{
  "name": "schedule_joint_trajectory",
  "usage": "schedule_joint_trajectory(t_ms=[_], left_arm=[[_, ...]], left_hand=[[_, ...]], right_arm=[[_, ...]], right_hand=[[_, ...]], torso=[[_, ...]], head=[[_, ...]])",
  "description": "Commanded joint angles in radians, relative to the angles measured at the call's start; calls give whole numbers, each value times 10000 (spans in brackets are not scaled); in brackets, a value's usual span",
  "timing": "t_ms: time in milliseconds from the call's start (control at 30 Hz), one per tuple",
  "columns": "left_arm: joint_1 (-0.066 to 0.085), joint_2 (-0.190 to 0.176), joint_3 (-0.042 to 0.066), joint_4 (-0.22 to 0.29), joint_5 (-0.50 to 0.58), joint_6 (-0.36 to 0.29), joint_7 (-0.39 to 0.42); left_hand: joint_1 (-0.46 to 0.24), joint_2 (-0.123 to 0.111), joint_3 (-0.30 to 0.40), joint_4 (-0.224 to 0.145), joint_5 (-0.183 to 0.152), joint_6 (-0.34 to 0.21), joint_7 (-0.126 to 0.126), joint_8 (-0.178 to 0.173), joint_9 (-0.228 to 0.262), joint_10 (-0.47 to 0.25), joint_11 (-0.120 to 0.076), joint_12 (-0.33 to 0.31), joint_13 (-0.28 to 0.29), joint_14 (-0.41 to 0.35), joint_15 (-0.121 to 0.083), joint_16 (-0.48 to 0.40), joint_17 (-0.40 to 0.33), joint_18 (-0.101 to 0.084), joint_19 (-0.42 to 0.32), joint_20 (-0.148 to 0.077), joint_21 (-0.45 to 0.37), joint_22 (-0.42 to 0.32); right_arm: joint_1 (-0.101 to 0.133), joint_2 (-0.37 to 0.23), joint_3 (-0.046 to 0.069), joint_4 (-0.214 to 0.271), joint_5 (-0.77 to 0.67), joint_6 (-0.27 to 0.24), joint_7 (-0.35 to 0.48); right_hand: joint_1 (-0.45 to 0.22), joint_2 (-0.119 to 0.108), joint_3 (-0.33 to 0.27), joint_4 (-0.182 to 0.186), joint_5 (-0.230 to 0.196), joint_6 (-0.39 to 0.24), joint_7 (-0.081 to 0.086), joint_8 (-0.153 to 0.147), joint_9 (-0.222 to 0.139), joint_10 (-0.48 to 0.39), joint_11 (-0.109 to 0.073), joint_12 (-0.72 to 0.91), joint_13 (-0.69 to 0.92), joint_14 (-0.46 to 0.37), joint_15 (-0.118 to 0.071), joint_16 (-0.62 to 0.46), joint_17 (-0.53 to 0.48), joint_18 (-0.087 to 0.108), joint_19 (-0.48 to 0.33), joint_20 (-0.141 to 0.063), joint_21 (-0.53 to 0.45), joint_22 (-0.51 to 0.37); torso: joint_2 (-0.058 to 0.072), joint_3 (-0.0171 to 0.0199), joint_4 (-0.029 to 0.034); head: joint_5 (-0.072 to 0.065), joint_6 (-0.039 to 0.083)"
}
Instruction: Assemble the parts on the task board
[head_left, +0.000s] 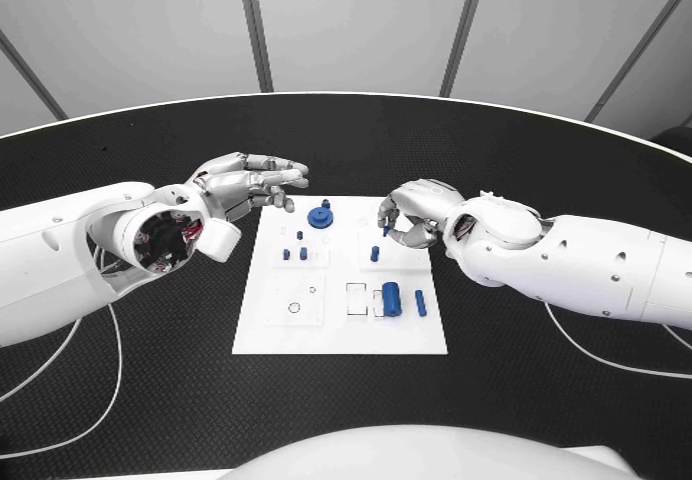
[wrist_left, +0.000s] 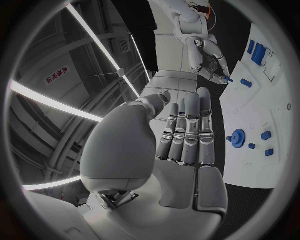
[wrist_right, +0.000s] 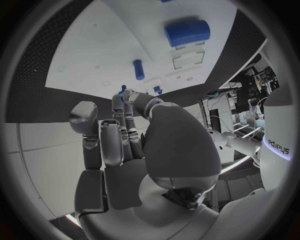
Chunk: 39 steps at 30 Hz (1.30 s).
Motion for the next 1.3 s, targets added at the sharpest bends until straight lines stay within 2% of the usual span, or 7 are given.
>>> schedule_joint_trajectory(t_ms=[33,167,333,400,600,767,1300], left_arm=[[-1,20,0,-38,0,5,6],[-1,28,0,-68,0,4,11],[-1,100,0,-146,0,12,23],[-1,142,0,-186,0,22,27],[-1,246,0,-305,0,28,50],[-1,315,0,-377,0,21,68],[0,416,1,-457,0,17,106]], left_hand=[[9,87,-62,-16,-48,18,76,33,9,-55,24,32,3,-101,-1,-33,8,58,-9,56,-68,-8],[9,87,-62,-16,-48,18,76,33,9,-55,24,32,3,-101,-1,-33,8,58,-9,56,-68,-8],[13,101,-69,-20,-48,14,80,37,11,-59,27,37,3,-112,2,-30,18,59,-9,60,-76,-13],[13,101,-69,-20,-48,14,80,37,11,-59,27,37,3,-112,2,-30,18,59,-9,60,-76,-13],[13,101,-69,-20,-48,14,80,37,11,-59,27,37,3,-112,2,-30,18,59,-9,60,-76,-13],[13,101,-69,-20,-48,14,80,37,11,-59,27,37,3,-112,2,-30,18,59,-9,60,-76,-13],[15,117,-73,-20,-48,17,80,43,13,-55,27,44,5,-117,4,-28,26,59,-8,62,-81,-16]], right_arm=[[3,-24,40,492,0,-106,17],[4,53,66,794,47,-164,53],[4,464,79,846,152,-163,139],[3,695,81,798,168,-136,179],[-17,1360,75,462,186,17,306],[-173,1790,67,98,191,156,400],[-588,2436,37,-511,193,457,526]], right_hand=[[-108,3,-50,-2,6,77,-10,36,19,43,15,34,-7,582,-62,51,339,-201,56,-7,51,9],[-111,4,-52,-1,7,81,-12,38,22,46,13,34,-4,582,-64,52,339,-200,55,-8,48,8],[-114,3,-54,-1,7,83,-12,39,23,47,12,34,-2,583,-64,53,340,-198,51,-8,38,3],[-116,5,-54,-1,11,85,-13,39,25,48,11,33,1,583,-66,52,337,-197,51,-9,38,5],[-117,11,-52,1,17,85,-13,38,27,48,10,31,4,583,-67,52,334,-193,43,-10,18,-6],[-117,17,-49,1,25,82,-14,35,27,46,10,29,6,582,-69,49,330,-188,34,-11,-4,-17],[-127,24,-47,6,42,71,-10,28,29,35,13,20,11,583,-69,53,332,-187,31,-12,-9,-16]], torso=[[8,-9,36],[18,-24,39],[2,-45,3],[11,-30,17],[16,-42,38],[31,-28,28],[40,-6,24]], head=[[52,26],[124,34],[383,19],[469,27],[714,-4],[978,-42],[1258,-144]])
